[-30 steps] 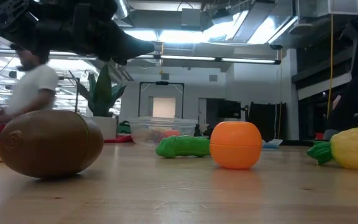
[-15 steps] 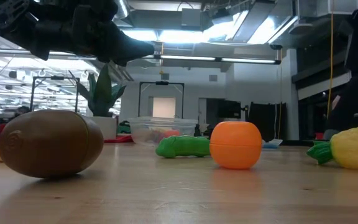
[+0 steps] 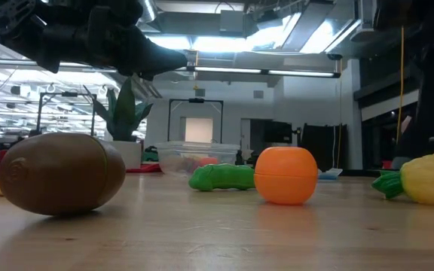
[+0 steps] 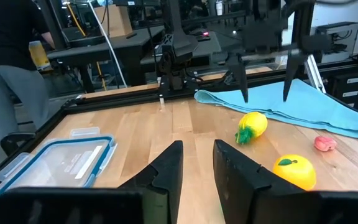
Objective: Pick and placing Produce into tupperware
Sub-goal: Put the pineapple into the transparent bin
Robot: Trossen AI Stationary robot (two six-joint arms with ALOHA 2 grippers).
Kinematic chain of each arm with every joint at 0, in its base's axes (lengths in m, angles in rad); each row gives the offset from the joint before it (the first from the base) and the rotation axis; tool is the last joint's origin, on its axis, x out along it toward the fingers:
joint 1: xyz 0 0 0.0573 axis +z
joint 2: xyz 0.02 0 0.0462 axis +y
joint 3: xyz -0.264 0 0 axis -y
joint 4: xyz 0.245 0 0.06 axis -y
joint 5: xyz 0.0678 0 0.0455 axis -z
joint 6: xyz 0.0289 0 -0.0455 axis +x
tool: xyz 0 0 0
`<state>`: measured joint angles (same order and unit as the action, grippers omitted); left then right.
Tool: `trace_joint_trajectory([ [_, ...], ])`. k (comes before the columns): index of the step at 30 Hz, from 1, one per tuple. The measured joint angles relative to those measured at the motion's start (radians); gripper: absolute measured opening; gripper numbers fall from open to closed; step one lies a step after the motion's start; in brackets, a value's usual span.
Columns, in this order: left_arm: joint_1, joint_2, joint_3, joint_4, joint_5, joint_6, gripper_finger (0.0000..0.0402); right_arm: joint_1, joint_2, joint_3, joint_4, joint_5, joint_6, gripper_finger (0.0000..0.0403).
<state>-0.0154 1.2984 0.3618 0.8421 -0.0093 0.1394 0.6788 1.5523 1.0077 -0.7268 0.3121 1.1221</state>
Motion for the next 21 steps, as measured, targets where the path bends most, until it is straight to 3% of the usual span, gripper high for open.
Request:
trace_joint_trajectory([
  [21, 0.0, 0.0, 0.0, -0.001, 0.0, -0.002, 0.0087, -0.087, 0.168, 0.0, 0.003, -0.105, 0.027, 0.031],
])
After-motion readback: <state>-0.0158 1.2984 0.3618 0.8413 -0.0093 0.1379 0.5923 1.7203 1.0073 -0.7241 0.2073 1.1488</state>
